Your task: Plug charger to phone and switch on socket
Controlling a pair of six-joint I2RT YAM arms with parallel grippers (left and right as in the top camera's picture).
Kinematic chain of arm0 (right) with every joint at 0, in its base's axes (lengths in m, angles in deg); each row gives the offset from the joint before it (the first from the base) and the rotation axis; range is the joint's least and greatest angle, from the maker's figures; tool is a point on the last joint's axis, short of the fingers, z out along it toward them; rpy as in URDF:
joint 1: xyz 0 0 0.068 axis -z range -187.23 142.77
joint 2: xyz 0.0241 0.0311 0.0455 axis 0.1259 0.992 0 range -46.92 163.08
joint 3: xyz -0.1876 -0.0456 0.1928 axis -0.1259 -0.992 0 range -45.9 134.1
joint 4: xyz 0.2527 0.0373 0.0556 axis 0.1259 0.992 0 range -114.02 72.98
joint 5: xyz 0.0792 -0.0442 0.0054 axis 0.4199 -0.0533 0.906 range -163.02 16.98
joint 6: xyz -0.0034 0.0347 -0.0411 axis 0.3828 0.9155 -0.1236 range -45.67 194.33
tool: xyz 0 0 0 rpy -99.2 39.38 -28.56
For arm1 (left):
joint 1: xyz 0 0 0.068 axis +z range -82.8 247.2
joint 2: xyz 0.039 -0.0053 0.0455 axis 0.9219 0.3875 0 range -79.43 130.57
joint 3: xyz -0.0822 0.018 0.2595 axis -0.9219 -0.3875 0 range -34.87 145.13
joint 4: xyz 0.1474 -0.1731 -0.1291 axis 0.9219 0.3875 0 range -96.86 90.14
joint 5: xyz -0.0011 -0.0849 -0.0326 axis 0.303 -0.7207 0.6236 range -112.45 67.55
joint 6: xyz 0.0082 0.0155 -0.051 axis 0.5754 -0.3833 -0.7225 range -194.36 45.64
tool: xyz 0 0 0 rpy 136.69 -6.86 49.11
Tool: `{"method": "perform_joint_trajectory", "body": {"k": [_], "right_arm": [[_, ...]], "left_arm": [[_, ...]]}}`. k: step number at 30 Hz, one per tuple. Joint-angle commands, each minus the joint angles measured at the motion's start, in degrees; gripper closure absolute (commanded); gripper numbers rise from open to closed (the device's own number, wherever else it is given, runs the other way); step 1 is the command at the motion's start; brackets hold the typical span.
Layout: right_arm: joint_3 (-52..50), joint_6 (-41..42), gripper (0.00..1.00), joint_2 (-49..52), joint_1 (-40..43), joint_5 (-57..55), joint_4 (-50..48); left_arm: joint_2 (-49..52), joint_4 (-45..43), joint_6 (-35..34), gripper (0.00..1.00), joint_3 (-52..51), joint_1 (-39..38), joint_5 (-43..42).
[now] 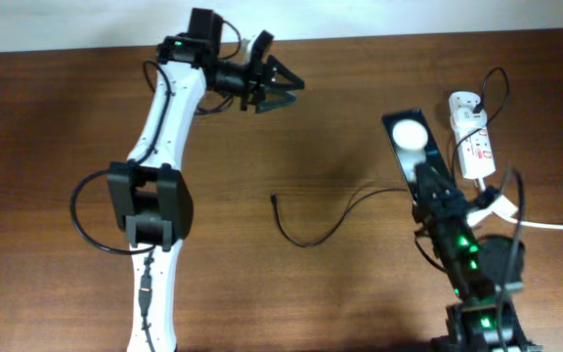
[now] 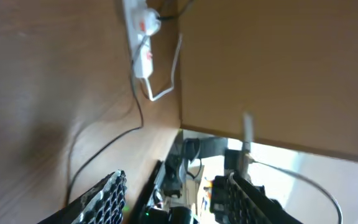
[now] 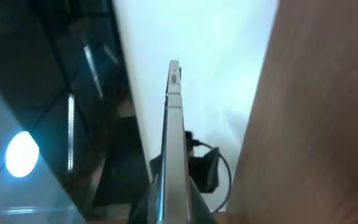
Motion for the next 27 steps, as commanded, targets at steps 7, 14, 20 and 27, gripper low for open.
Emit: {"method": "perform_joint_trajectory", "body": {"k": [7,14,20,27], "right_arm": [[6.97,7.69,0.96,37.48,-1.64,8.11,-33.66],[18.34,6.78,0.96,46.93,-5.16,5.27,-32.11],[23.63,3.54,0.96,46.93,-7.54,-1.09,-22.93],[24.24,3.58,0.96,46.93,-8.11,-3.67,-20.98]], "left_arm": [[-0.04,-6.95,-2.49,0.42,3.21,-3.21,-5.92],[-0.04,-13.38,-10.43,0.44,3.78,-3.58,-2.45],[-0.04,-16.92,-16.96,0.44,3.80,-5.31,0.74],[-0.04,-21.38,-24.28,0.44,3.78,-8.52,5.27]]}}
